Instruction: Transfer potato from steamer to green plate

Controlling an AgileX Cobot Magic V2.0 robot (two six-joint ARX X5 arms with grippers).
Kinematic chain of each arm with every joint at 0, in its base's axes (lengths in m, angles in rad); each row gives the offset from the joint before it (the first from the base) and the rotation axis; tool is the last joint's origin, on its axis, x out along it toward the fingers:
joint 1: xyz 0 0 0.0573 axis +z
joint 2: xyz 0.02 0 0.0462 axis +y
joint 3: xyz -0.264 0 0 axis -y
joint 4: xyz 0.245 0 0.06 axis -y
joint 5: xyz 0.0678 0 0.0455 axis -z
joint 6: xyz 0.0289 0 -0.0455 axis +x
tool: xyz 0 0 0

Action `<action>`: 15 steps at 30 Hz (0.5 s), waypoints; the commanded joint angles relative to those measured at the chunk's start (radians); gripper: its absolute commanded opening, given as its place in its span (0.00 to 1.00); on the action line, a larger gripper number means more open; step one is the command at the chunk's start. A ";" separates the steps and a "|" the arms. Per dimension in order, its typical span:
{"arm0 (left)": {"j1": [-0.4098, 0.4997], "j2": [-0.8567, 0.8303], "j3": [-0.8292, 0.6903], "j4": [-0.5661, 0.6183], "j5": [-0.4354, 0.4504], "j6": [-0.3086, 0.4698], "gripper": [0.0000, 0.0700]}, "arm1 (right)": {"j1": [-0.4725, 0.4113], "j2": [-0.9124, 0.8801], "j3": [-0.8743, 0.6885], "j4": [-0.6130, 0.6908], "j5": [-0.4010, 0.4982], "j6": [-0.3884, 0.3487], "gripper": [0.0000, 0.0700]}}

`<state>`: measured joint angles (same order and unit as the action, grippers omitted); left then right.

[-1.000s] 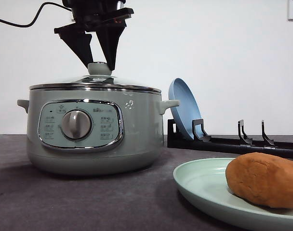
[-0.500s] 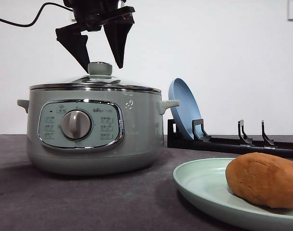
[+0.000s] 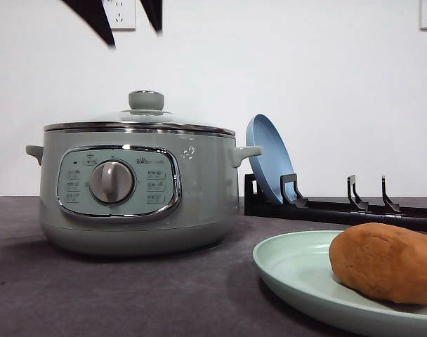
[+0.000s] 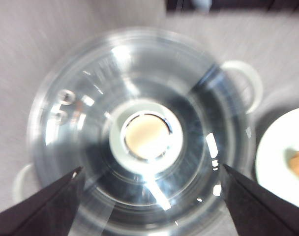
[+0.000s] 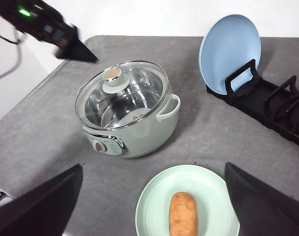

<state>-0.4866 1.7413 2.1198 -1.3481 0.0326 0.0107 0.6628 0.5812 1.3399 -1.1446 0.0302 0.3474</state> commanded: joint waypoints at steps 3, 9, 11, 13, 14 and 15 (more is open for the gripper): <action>-0.004 -0.048 0.028 -0.034 0.031 0.019 0.80 | 0.009 0.005 0.016 0.005 0.004 -0.035 0.84; -0.004 -0.153 0.022 -0.051 0.099 0.041 0.80 | 0.009 0.005 0.016 0.005 0.004 -0.076 0.84; -0.004 -0.193 0.007 -0.048 0.099 0.043 0.79 | 0.009 0.005 0.016 0.005 0.004 -0.087 0.84; -0.004 -0.236 -0.032 -0.035 0.099 0.045 0.79 | 0.009 0.005 0.016 0.005 0.004 -0.099 0.84; -0.004 -0.260 -0.061 -0.025 0.099 0.046 0.79 | 0.009 0.005 0.016 0.005 0.004 -0.102 0.84; -0.004 -0.287 -0.096 -0.011 0.100 0.046 0.79 | 0.009 0.005 0.016 0.005 0.004 -0.105 0.84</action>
<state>-0.4866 1.4492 2.0259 -1.3664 0.1295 0.0405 0.6628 0.5812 1.3399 -1.1446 0.0303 0.2627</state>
